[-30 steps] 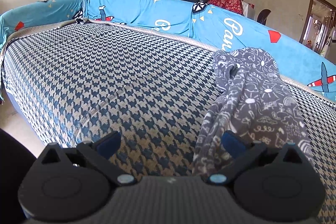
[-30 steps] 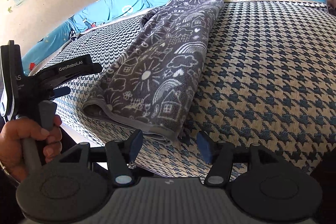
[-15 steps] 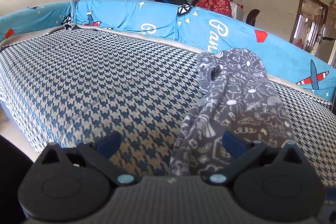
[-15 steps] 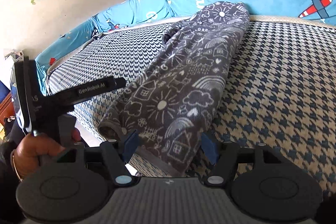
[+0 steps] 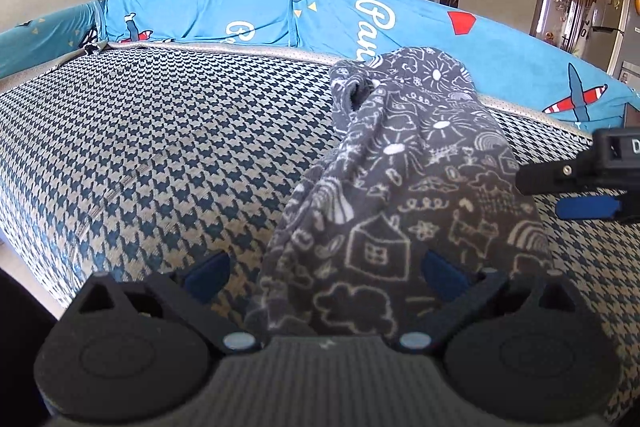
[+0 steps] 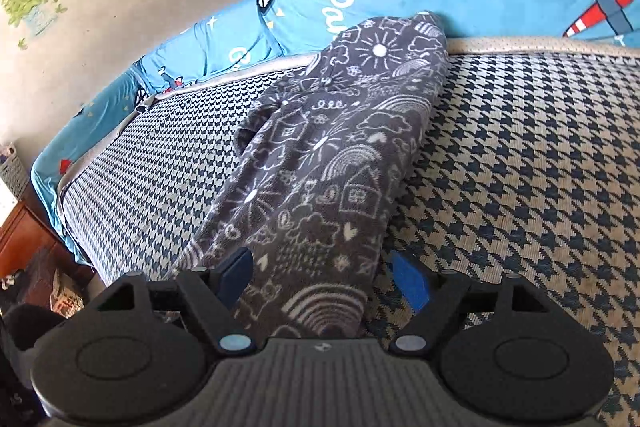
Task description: Fold clothes
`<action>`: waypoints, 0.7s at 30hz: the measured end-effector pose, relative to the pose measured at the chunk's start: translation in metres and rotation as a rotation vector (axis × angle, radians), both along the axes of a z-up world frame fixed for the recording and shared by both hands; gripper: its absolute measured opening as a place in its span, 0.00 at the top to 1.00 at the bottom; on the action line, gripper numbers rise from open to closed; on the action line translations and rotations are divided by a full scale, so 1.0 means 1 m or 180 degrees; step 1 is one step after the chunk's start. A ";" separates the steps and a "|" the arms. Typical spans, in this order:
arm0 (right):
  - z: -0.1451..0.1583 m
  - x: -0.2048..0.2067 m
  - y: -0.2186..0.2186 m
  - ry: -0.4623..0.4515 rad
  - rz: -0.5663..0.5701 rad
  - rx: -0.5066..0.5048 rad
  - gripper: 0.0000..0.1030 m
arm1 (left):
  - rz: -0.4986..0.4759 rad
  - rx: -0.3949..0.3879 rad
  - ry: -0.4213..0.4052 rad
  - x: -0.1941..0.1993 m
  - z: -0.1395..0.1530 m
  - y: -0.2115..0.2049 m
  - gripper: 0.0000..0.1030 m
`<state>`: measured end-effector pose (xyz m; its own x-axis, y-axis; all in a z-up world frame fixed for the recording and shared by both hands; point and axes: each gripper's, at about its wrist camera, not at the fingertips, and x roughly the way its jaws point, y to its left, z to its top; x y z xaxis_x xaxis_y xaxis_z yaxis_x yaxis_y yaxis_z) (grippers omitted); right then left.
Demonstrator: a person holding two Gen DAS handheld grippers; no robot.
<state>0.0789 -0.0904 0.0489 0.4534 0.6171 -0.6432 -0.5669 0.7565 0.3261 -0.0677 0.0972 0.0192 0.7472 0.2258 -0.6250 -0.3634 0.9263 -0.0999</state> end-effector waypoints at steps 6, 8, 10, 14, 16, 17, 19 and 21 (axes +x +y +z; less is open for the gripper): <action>-0.005 0.032 0.005 0.0097 -0.0148 0.0045 0.25 | -0.0095 -0.0036 0.0080 0.013 0.001 -0.004 0.00; -0.005 0.040 0.006 0.0107 -0.0179 0.0066 0.25 | -0.0119 -0.0086 0.0101 0.019 0.004 -0.004 0.00; -0.005 0.047 0.008 0.0117 -0.0210 0.0087 0.25 | -0.0143 -0.0136 0.0123 0.025 0.006 -0.004 0.00; -0.006 0.062 0.012 0.0137 -0.0271 0.0128 0.25 | -0.0191 -0.0237 0.0166 0.037 0.011 -0.004 0.00; -0.007 0.069 0.011 0.0164 -0.0331 0.0155 0.24 | -0.0203 -0.0276 0.0197 0.044 0.012 -0.005 0.00; -0.008 0.073 0.009 0.0184 -0.0371 0.0171 0.24 | -0.0215 -0.0291 0.0206 0.048 0.012 -0.005 0.00; -0.010 0.080 0.006 0.0224 -0.0452 0.0203 0.24 | -0.0259 -0.0317 0.0225 0.058 0.012 -0.008 0.00; -0.011 0.086 0.003 0.0264 -0.0532 0.0234 0.24 | -0.0313 -0.0340 0.0238 0.067 0.013 -0.010 0.00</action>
